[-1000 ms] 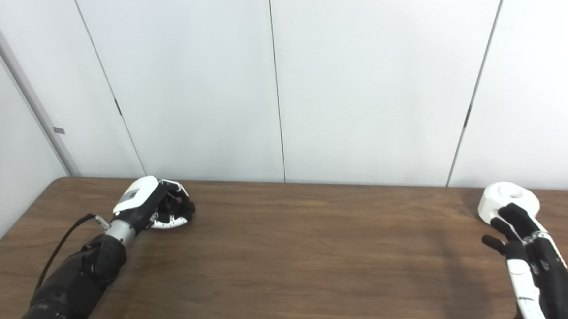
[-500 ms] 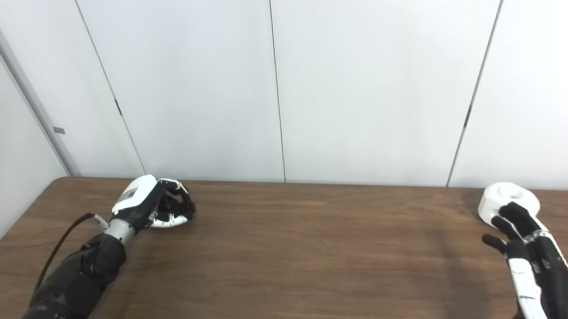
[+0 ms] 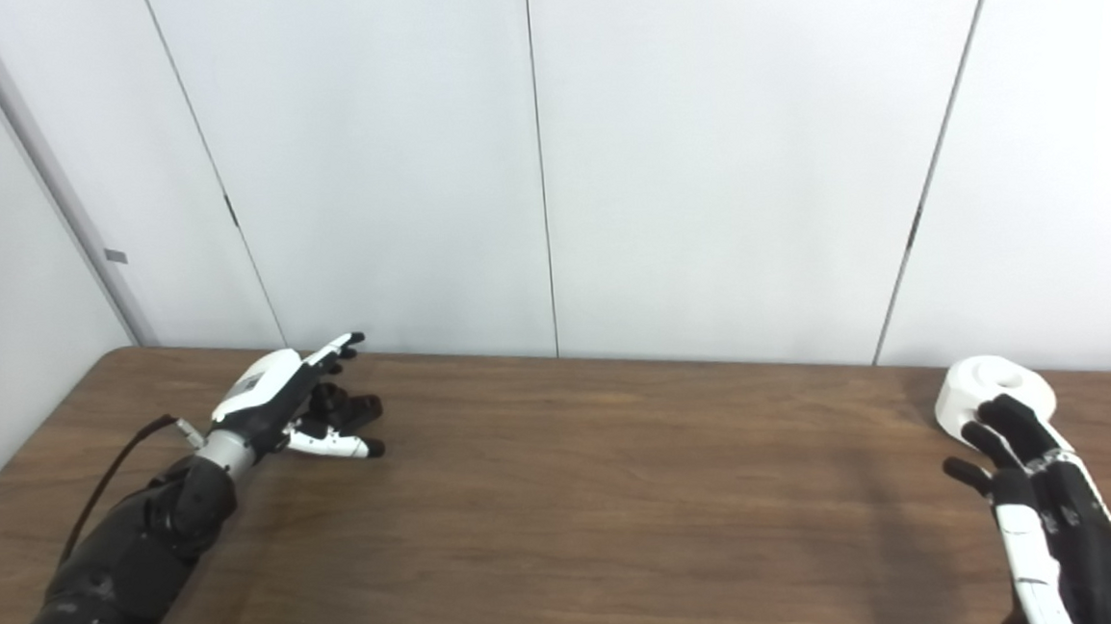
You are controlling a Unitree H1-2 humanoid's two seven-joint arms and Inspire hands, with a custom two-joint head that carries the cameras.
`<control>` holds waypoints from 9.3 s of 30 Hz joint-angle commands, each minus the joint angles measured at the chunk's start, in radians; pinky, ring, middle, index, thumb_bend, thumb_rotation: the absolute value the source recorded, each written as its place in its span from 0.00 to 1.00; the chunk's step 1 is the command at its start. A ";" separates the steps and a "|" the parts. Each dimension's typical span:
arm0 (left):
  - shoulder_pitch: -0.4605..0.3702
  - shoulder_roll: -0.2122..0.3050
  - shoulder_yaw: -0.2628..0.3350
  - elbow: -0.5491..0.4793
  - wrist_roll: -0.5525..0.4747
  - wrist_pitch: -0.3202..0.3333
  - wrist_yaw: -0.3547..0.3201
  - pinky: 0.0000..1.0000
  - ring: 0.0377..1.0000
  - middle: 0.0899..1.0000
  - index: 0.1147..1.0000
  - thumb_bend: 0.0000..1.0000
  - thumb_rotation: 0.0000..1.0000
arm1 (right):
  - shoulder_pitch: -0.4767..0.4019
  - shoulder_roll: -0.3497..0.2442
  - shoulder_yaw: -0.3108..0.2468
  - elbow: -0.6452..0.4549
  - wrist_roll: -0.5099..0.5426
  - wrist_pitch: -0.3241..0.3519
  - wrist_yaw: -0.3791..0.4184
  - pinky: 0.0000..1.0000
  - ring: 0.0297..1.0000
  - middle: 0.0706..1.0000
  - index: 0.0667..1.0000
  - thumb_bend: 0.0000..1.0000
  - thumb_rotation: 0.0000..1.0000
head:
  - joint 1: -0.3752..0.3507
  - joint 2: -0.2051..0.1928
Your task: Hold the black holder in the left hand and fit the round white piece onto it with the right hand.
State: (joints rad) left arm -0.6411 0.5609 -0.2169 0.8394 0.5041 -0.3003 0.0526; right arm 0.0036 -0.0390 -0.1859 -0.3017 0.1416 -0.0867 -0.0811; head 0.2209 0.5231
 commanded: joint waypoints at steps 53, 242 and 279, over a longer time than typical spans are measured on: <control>-0.011 0.080 -0.117 0.008 0.214 0.129 0.184 1.00 0.96 0.87 0.67 1.00 0.55 | -0.026 0.013 0.015 -0.049 -0.025 -0.019 -0.003 0.69 0.80 0.81 0.76 0.48 0.66 | -0.001 0.009; 0.517 -0.275 -0.098 -0.707 0.154 -0.029 -0.018 1.00 0.89 0.72 0.42 0.52 0.06 | -0.268 -0.383 -0.108 0.295 -0.426 0.016 -0.100 0.69 0.76 0.78 0.78 0.74 0.19 | -0.496 0.010; 0.521 -0.276 -0.101 -0.657 0.156 -0.078 0.012 1.00 0.89 0.72 0.42 0.52 0.06 | -0.510 -0.482 0.061 0.744 -0.431 0.011 -0.045 0.77 0.83 0.83 0.85 0.90 0.34 | -0.526 -0.024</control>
State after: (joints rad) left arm -0.1557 0.2811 -0.3100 0.1171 0.6591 -0.3402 0.0323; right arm -0.4485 -0.4850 -0.1213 0.4522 -0.2848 -0.0498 -0.1141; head -0.3053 0.4985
